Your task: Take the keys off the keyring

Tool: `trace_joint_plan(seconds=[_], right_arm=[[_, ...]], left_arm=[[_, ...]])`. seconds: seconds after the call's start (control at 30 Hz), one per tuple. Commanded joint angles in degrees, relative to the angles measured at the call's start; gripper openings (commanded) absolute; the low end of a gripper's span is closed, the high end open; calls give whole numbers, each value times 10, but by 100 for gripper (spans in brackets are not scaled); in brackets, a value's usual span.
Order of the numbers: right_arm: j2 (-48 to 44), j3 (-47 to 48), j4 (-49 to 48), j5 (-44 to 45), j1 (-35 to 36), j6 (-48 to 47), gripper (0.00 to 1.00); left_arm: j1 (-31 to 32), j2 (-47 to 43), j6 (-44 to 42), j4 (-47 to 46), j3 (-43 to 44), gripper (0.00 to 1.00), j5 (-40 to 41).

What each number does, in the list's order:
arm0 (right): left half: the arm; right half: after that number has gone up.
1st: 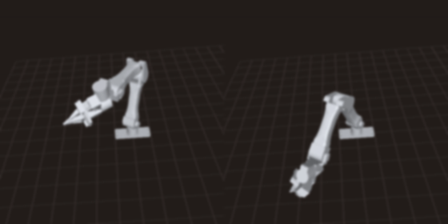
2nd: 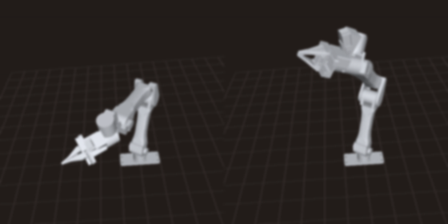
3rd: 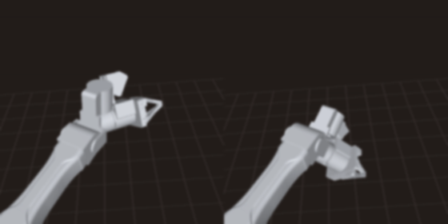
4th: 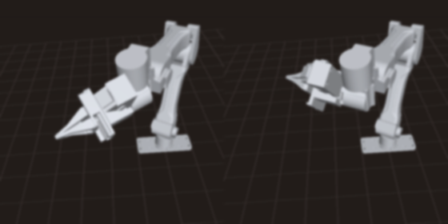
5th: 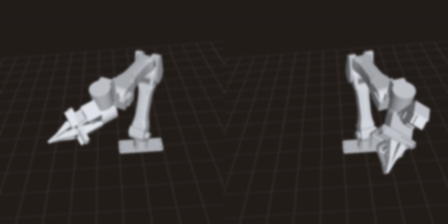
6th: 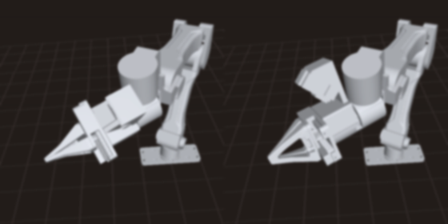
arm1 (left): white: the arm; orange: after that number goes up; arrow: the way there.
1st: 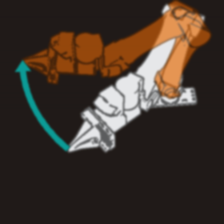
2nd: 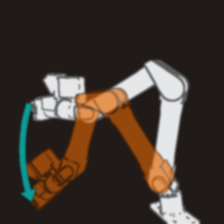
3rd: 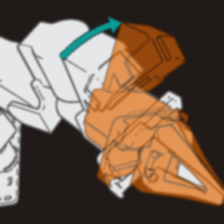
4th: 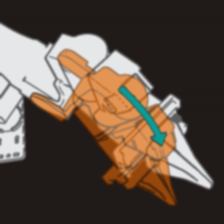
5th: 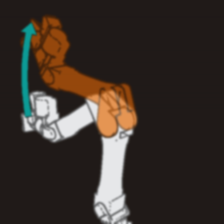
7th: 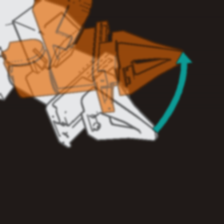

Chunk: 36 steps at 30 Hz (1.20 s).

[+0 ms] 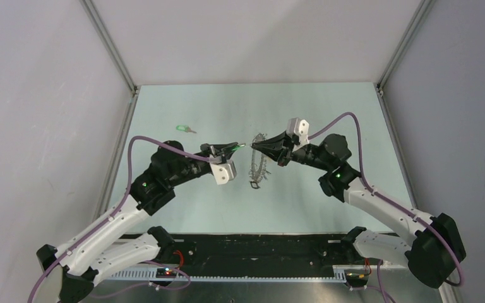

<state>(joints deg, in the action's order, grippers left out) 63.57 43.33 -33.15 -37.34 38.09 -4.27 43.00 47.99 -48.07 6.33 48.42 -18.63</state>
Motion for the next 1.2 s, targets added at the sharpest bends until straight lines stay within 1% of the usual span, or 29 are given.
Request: trace_joint_plan(seconds=[0.0, 0.1, 0.4, 0.47, 0.57, 0.77, 1.07, 1.17], right_arm=[[-8, -25, -152, 8, -12, 79, 0], [4, -32, -200, 12, -16, 125, 0], [19, -61, -345, 54, -24, 201, 0], [21, -65, -362, 64, -30, 215, 0], [22, -66, -366, 90, -32, 231, 0], [17, -66, -345, 177, -16, 252, 0], [15, -67, -335, 235, 12, 256, 0], [9, -66, -312, 281, 14, 282, 0]], left_arm=[[-4, -10, -5, -38, 6, 0, -9], [-5, -8, -5, -38, 4, 0, -16], [-4, -5, -5, -38, 5, 0, -22], [-4, -4, -5, -38, 5, 0, -25], [-4, -2, -5, -38, 5, 0, -29], [-3, 1, -4, -38, 5, 0, -39], [-4, 0, -6, -38, 4, 0, -44], [-4, -2, -6, -37, 4, 0, -44]])
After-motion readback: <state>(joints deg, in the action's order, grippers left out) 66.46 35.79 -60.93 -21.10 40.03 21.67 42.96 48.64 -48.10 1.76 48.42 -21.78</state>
